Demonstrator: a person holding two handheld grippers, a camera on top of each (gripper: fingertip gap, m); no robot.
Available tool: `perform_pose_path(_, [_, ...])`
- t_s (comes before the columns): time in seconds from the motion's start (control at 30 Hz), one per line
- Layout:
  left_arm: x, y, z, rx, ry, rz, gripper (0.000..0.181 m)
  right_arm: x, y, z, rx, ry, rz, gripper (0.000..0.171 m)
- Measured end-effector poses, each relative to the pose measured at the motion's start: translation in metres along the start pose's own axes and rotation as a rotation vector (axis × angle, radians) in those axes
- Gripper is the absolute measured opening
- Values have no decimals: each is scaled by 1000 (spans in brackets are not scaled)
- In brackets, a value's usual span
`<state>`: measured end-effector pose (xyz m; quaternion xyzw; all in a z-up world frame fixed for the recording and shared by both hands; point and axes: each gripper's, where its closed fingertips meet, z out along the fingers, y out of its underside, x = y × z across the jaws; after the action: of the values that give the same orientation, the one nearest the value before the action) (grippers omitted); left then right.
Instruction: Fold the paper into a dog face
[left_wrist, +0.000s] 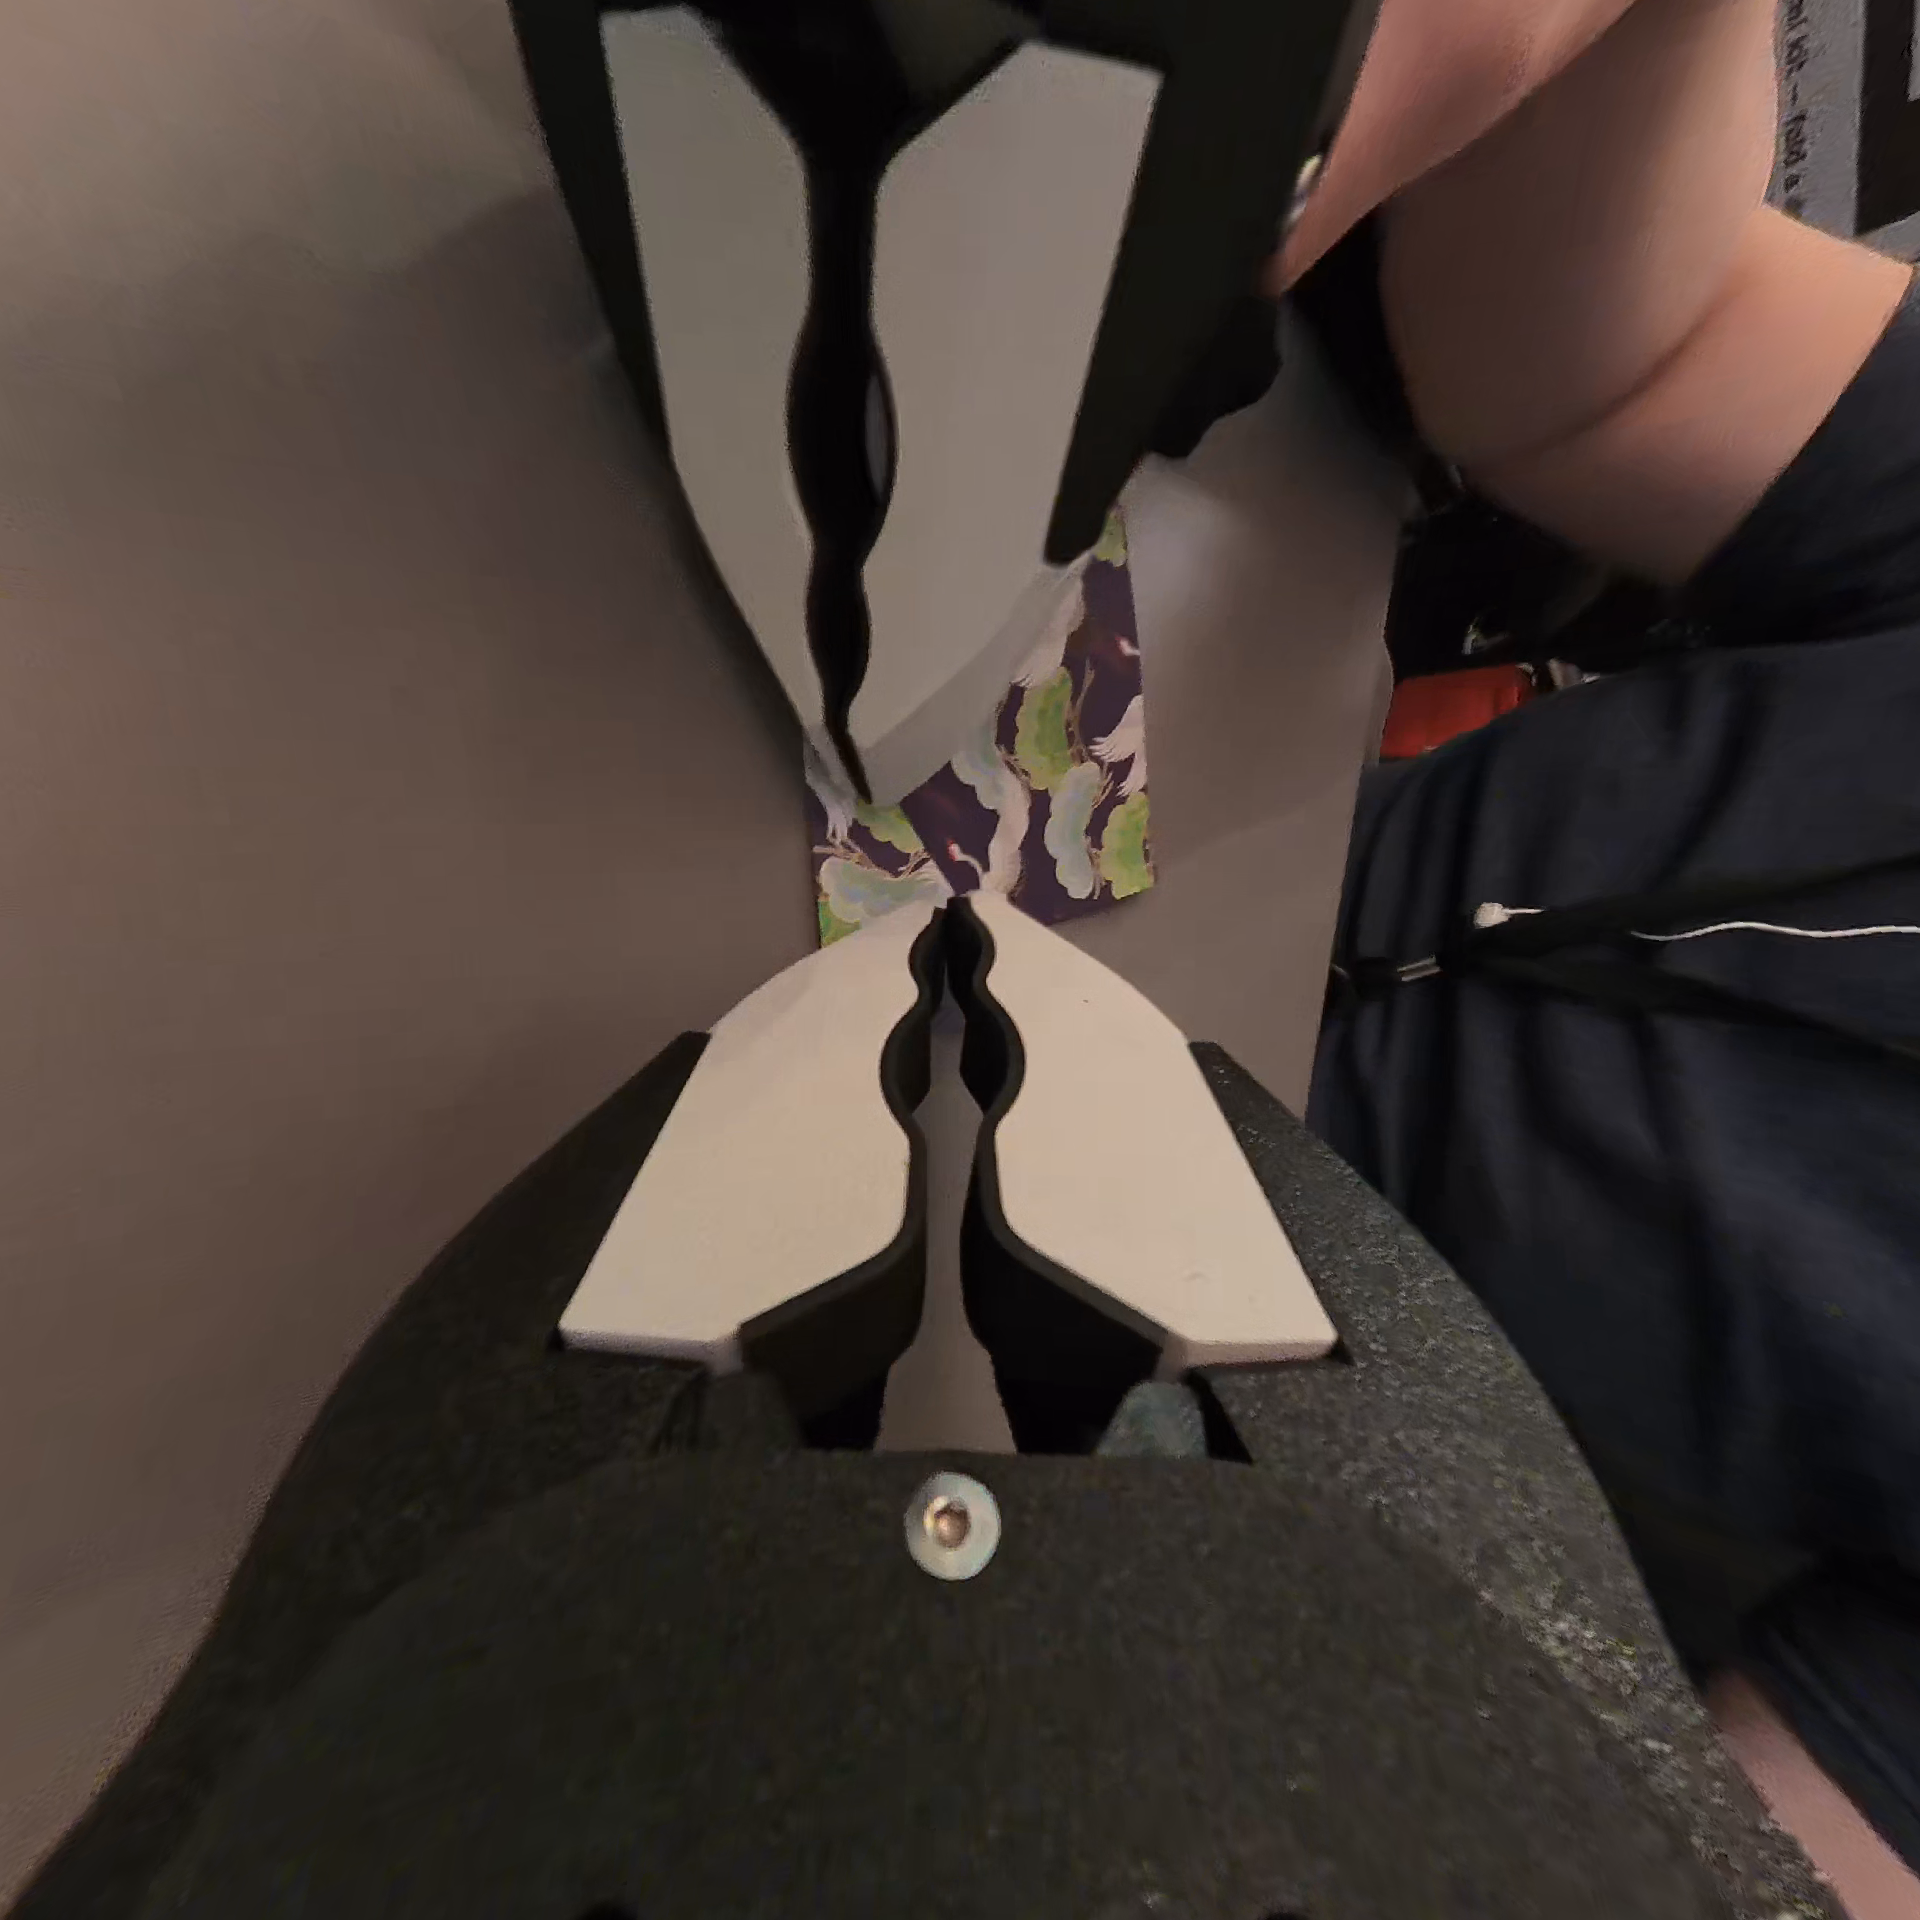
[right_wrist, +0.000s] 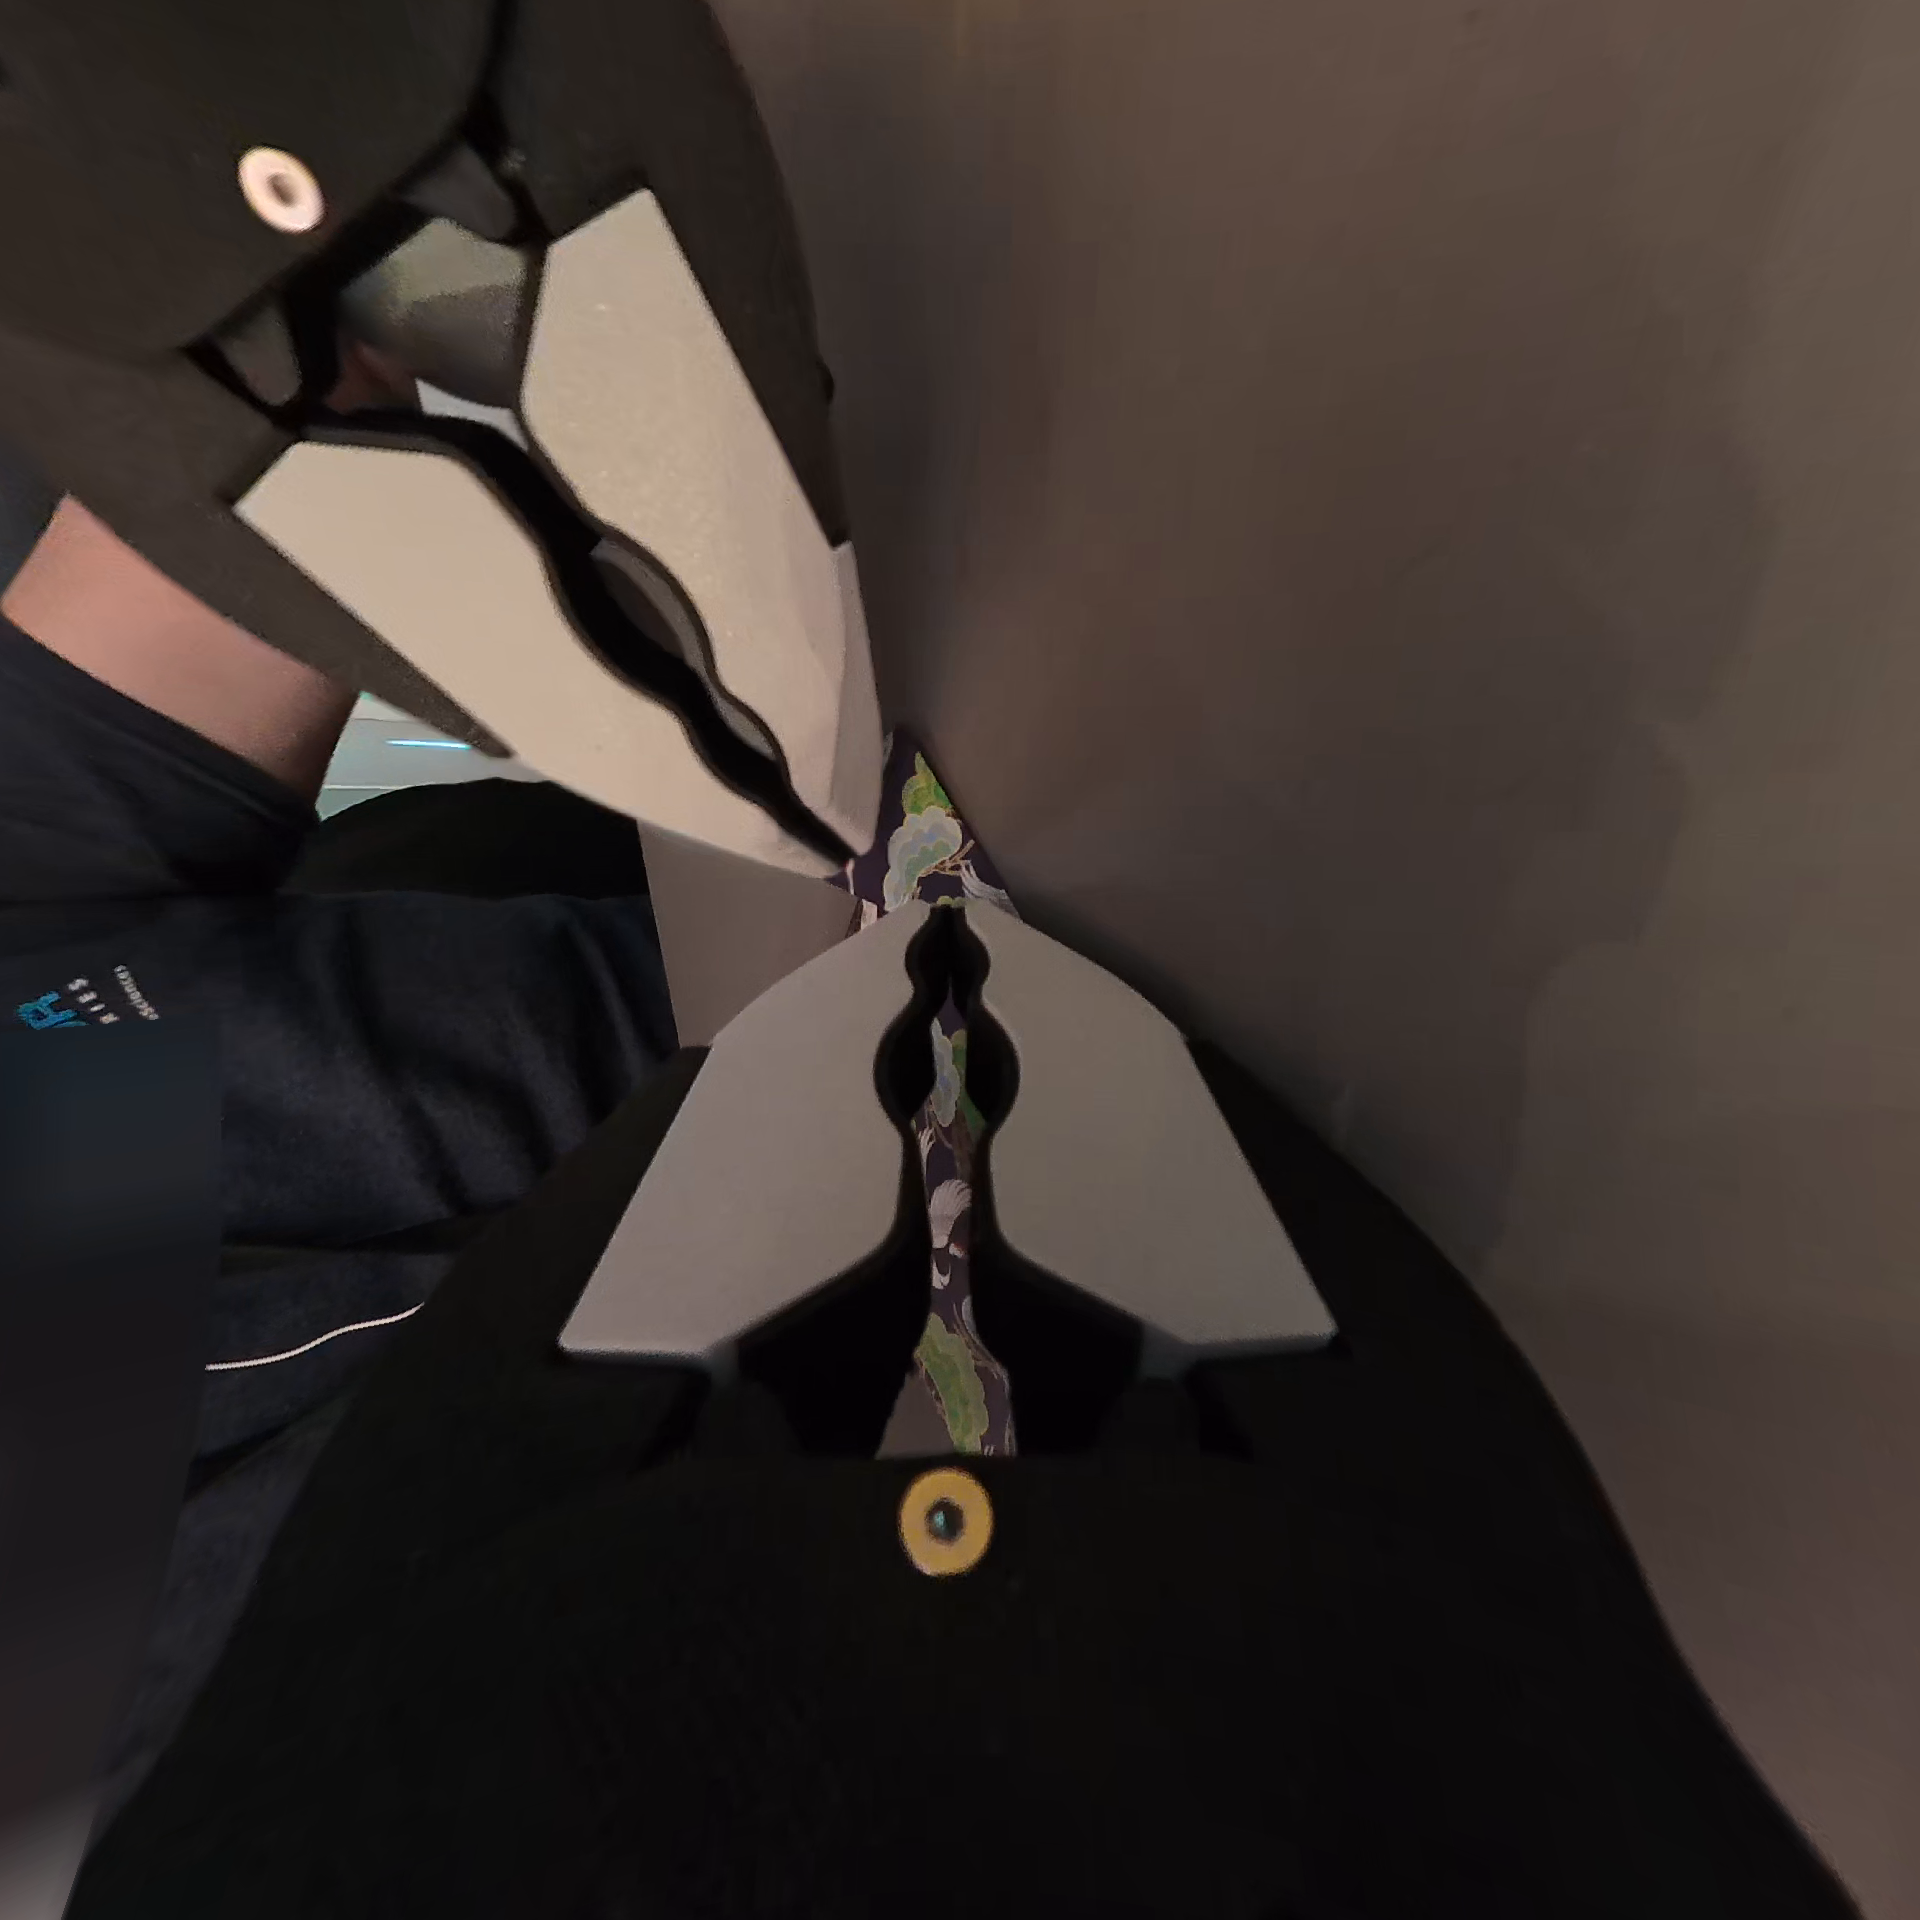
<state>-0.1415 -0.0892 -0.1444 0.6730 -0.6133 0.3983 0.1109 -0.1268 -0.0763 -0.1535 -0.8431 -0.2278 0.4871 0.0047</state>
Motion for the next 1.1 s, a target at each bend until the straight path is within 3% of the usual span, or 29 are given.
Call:
perform_pose_path(0.03, [-3, 5, 2, -10, -7, -1, 0, 0, 0, 0, 2, 0, -2, 2])
perform_pose_path(0.3, [-1, 13, 6, 41, -1, 2, 0, -1, 1, 0, -4, 1, -50, 1])
perform_pose_path(0.47, [-1, 13, 6, 50, -20, 6, 0, -5, 0, -6, 64, 121, -212, 1])
perform_pose_path(0.63, [-1, 12, 6, 72, -19, 16, 0, -37, 7, -20, 250, 226, -311, 1])
perform_pose_path(0.77, [-1, 12, 6, 77, -38, 36, 0, -60, 26, -64, 546, 407, -504, 1])
perform_pose_path(0.93, [-1, 12, 6, 79, -39, 37, 0, -115, 57, -105, 899, 154, -667, 1])
perform_pose_path(1.03, [-1, 12, 6, 75, -38, 41, 0, -85, 56, -122, 937, 409, -629, 0])
perform_pose_path(1.1, [-1, 12, 6, 76, -39, 43, 0, -58, 56, -113, 799, 501, -559, 1])
